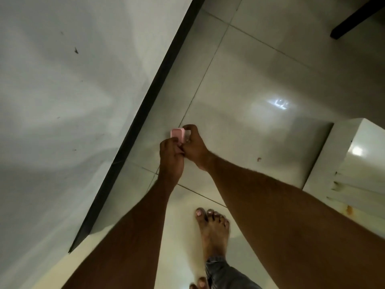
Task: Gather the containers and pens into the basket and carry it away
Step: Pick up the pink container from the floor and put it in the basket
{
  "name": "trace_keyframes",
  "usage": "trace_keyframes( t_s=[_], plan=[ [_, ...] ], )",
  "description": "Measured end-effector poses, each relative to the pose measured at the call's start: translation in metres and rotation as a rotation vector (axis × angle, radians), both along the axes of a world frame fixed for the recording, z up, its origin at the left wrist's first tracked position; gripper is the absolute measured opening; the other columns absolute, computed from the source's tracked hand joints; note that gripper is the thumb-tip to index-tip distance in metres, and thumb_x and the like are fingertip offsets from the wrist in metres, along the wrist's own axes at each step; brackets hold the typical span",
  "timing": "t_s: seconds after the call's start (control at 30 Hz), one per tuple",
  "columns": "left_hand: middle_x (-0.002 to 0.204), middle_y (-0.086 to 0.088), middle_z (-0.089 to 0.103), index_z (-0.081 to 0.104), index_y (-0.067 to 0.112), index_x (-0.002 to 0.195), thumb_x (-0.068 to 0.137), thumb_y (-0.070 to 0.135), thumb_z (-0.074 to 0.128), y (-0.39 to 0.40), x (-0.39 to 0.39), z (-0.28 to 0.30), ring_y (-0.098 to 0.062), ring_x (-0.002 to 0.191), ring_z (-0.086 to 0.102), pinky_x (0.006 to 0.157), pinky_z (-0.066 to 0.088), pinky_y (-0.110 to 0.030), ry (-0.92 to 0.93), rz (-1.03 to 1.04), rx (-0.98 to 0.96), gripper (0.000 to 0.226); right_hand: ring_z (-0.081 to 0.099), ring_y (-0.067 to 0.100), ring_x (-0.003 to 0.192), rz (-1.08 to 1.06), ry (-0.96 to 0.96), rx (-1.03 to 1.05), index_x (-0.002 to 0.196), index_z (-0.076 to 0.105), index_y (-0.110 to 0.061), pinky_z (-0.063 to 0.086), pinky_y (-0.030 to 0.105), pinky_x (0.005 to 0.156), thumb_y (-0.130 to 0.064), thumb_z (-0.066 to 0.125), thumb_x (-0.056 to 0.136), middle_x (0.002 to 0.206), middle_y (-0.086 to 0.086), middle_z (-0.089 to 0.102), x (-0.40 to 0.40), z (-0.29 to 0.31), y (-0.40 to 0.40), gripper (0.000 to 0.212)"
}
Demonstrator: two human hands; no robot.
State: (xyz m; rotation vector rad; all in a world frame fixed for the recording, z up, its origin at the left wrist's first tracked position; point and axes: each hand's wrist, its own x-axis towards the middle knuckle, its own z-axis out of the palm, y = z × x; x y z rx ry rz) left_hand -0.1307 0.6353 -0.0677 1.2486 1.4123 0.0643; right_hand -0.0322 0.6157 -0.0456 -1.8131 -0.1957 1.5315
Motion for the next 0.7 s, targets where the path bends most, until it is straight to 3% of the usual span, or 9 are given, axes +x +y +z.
trace_keyframes(
  t_s=[0.07,0.13,0.23,0.33,0.37,0.43,0.5,0.63,0.7],
  plan=[
    [0.123,-0.02,0.053,0.061,0.0,0.113,0.102,0.015,0.052,-0.006,0.009,0.018,-0.029,0.102,0.062,0.068,0.056,-0.019,0.018,-0.006,0.026,0.021,0.061,0.03,0.109,-0.075,0.03,0.009,0.14,0.038,-0.014,0.059,0.032,0.064,0.011,0.061,0.089,0.133,0.02,0.052,0.009,0.014,-0.009,0.061],
    [0.132,-0.01,0.043,0.058,0.0,0.124,0.1,0.001,0.053,-0.009,0.02,0.045,-0.017,0.111,0.055,0.071,0.056,-0.011,0.004,0.026,0.048,0.024,0.062,0.03,0.107,-0.141,0.063,0.011,0.135,0.039,-0.016,0.061,0.039,0.07,0.016,0.056,0.089,0.131,0.021,0.054,0.02,0.032,-0.019,0.058],
    [0.141,-0.014,0.046,0.045,0.0,0.139,0.095,-0.008,0.055,-0.01,0.036,0.077,-0.019,0.121,0.053,0.066,0.05,-0.002,0.003,0.08,0.034,0.046,0.062,0.035,0.117,-0.232,0.084,0.014,0.125,0.04,-0.023,0.06,0.046,0.081,0.018,0.051,0.092,0.127,0.017,0.059,0.035,0.065,-0.035,0.054],
    [0.142,-0.016,0.055,0.043,0.005,0.144,0.098,-0.002,0.052,-0.012,0.054,0.115,-0.028,0.125,0.058,0.074,0.057,-0.014,0.019,0.069,-0.023,0.048,0.061,0.028,0.109,-0.332,0.105,0.048,0.127,0.038,-0.022,0.057,0.055,0.093,0.018,0.049,0.093,0.111,0.003,0.059,0.05,0.108,-0.056,0.053],
    [0.14,-0.017,0.058,0.046,0.005,0.143,0.098,0.0,0.053,-0.015,0.06,0.129,-0.031,0.124,0.061,0.081,0.058,-0.021,0.018,0.039,-0.023,0.046,0.061,0.025,0.104,-0.364,0.111,0.066,0.128,0.038,-0.021,0.058,0.053,0.09,0.019,0.049,0.093,0.108,0.001,0.058,0.054,0.124,-0.063,0.054],
    [0.132,-0.015,0.066,0.058,0.005,0.135,0.097,0.003,0.056,-0.023,0.069,0.157,-0.032,0.119,0.065,0.082,0.058,-0.026,0.017,-0.062,0.03,0.038,0.062,0.022,0.099,-0.424,0.107,0.099,0.133,0.037,-0.017,0.059,0.048,0.083,0.02,0.047,0.093,0.107,0.002,0.059,0.059,0.153,-0.079,0.055],
    [0.129,-0.014,0.069,0.063,0.005,0.131,0.097,0.004,0.059,-0.036,0.079,0.193,-0.03,0.116,0.067,0.081,0.058,-0.025,-0.007,-0.139,0.064,0.034,0.062,0.026,0.102,-0.487,0.08,0.13,0.138,0.038,-0.014,0.059,0.047,0.082,0.02,0.044,0.094,0.109,0.004,0.059,0.063,0.184,-0.099,0.056],
    [0.126,-0.014,0.07,0.063,0.004,0.127,0.095,0.006,0.066,-0.068,0.095,0.259,-0.03,0.111,0.069,0.094,0.06,-0.043,-0.057,-0.213,0.099,0.032,0.059,0.038,0.121,-0.588,-0.012,0.169,0.135,0.046,-0.017,0.061,0.054,0.087,0.017,0.04,0.097,0.125,0.011,0.061,0.073,0.247,-0.136,0.051],
    [0.125,-0.013,0.07,0.063,0.005,0.126,0.094,0.008,0.068,-0.09,0.105,0.288,-0.03,0.109,0.069,0.093,0.06,-0.045,-0.08,-0.247,0.11,0.032,0.06,0.036,0.121,-0.616,-0.091,0.18,0.134,0.049,-0.02,0.063,0.044,0.079,0.011,0.039,0.102,0.13,0.011,0.061,0.081,0.282,-0.158,0.046]
  ],
)
